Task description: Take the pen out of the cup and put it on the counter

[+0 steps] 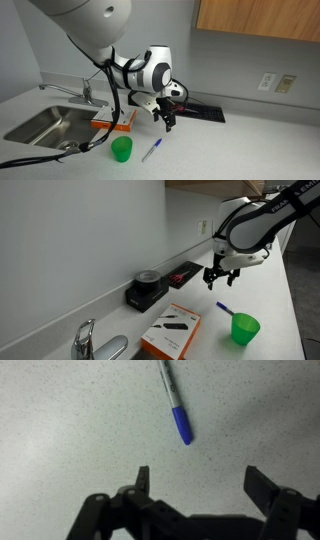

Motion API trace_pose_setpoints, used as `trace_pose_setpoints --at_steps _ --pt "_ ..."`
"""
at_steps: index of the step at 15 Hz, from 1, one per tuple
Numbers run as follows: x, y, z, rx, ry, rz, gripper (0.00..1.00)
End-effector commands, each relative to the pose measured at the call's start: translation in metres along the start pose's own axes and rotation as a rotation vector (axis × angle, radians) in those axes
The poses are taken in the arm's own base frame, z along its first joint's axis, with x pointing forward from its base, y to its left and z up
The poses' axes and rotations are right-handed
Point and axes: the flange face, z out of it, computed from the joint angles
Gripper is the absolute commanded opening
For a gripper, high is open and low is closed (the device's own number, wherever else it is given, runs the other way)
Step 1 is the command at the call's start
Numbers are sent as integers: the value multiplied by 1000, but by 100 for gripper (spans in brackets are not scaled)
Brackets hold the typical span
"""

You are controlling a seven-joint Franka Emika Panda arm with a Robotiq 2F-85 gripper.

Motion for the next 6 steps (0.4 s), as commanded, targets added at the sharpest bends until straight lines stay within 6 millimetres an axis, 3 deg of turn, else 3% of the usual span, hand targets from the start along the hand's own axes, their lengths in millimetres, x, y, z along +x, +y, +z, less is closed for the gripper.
trace_pose_setpoints --at_steps 1,6 --pt "7 -1 -7 28 4 1 100" --pt "4 1 -4 15 -1 -6 100"
